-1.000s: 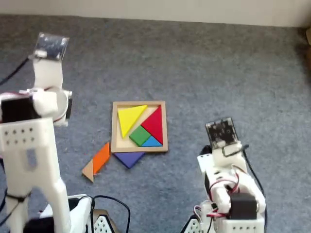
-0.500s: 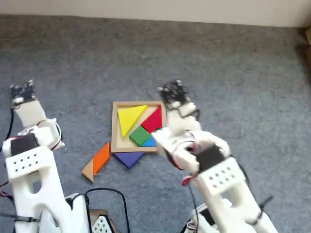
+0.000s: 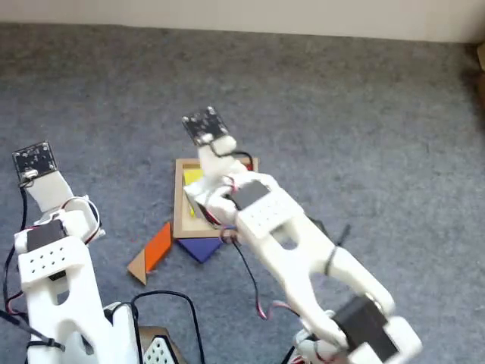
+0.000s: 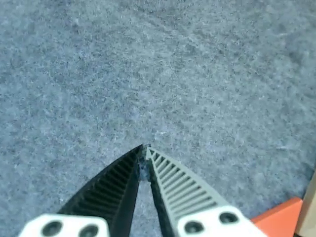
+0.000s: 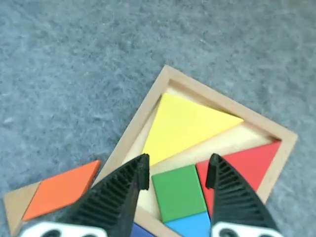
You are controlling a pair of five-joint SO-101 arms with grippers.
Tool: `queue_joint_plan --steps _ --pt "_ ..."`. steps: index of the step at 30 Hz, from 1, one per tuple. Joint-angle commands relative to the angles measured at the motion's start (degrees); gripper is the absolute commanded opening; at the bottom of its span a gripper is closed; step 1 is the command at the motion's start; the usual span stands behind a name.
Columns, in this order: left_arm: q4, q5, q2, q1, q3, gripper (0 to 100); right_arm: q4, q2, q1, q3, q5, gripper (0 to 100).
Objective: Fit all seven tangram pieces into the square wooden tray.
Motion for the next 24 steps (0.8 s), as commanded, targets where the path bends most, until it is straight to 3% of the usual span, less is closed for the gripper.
queue_joint_plan --steps 1,6,8,14,24 --pt "-1.3 0.3 -1.5 -2.0 -0.1 1 -1.0 7.0 -0.6 -9.1 -0.6 25.5" --pt "-1.4 0.3 -1.5 -2.3 0.0 1 -1.0 15.8 -0.6 -13.4 -0.6 39.6" --pt "-1.4 0.3 -1.5 -2.3 0.0 1 -1.0 17.6 -0.6 -13.8 -1.0 39.7" --pt "-1.4 0.3 -1.5 -2.1 0.0 1 -1.0 20.7 -0.2 -17.9 -12.3 39.7" --pt "-1.4 0.3 -1.3 -2.1 0.0 1 0.1 28.4 -2.9 -23.4 -12.8 39.7"
